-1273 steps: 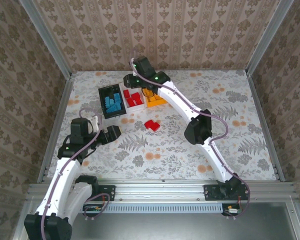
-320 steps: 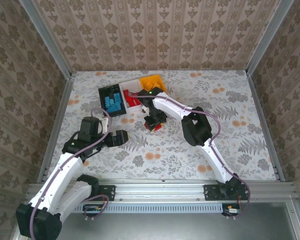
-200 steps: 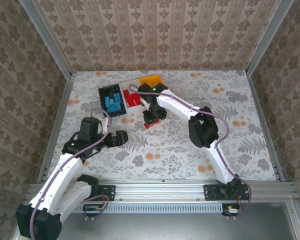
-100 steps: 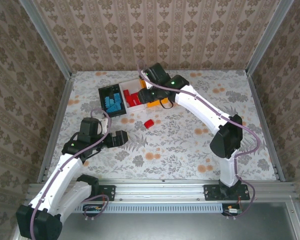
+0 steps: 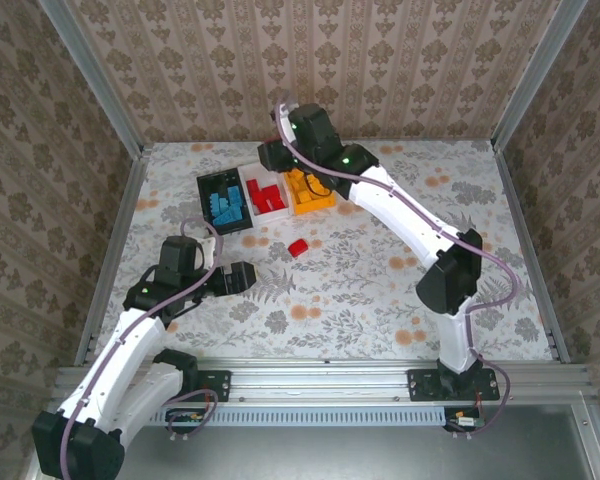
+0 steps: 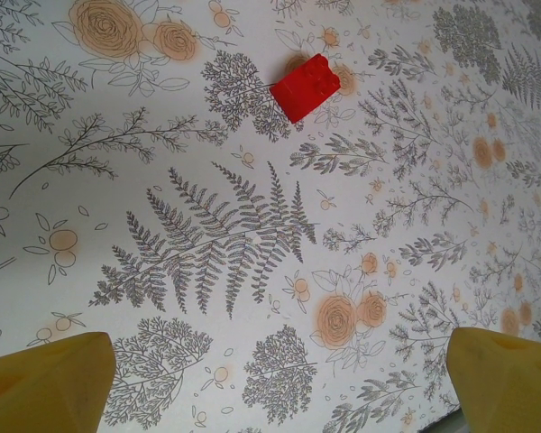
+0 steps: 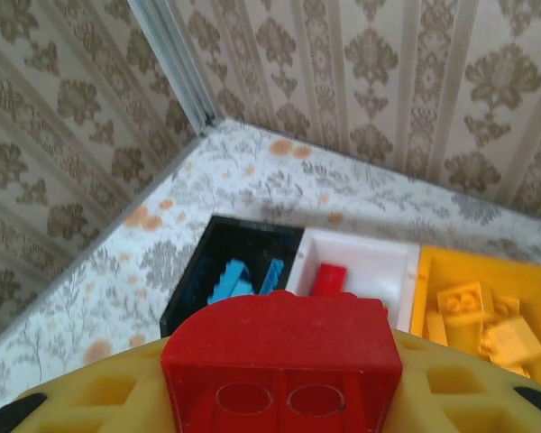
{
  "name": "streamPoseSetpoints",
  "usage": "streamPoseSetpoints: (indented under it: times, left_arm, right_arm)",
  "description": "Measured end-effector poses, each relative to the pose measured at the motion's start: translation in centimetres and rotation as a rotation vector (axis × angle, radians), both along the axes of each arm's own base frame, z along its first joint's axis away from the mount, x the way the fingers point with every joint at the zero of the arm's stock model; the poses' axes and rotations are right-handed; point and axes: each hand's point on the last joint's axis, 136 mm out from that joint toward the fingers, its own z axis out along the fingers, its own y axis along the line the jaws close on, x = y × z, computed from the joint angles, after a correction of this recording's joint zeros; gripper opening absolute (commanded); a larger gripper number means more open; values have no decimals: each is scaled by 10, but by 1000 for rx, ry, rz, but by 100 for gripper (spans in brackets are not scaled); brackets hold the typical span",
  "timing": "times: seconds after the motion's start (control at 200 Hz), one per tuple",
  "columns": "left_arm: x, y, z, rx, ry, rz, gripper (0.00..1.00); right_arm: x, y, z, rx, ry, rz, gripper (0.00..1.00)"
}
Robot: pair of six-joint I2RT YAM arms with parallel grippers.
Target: Sort the legos into containers by color
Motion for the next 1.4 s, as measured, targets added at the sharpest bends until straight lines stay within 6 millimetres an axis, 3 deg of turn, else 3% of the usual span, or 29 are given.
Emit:
streamPoseSetpoints:
  times: [0.14,0.27,0.595,0.83,0.91,1.065,1.4]
  left_arm:
    - [0,0,0,0,0,0,96]
    - [0,0,0,0,0,0,96]
    - [0,0,-2,-2,12,0,96]
    - [0,-2,-6,-4,36,-8,96]
    - [0,-2,-7,-5,39,-10,96]
    - [0,-3,-8,-7,42,-12,96]
    - [1,-1,-11,-3,54,-4,96]
  right_arm:
    - [31,24,4,55,-32,-13,42]
    - [56,41,-17,82,-7,-32,42]
    - [91,40,-141,94,249,-133,41]
    - [102,39,-193,124,350,-155,42]
    - [102,41,-201,131,366,-157,45]
    - [104,43,-201,153,364,-162,61]
    - [105,45,-198,175,365,-150,63]
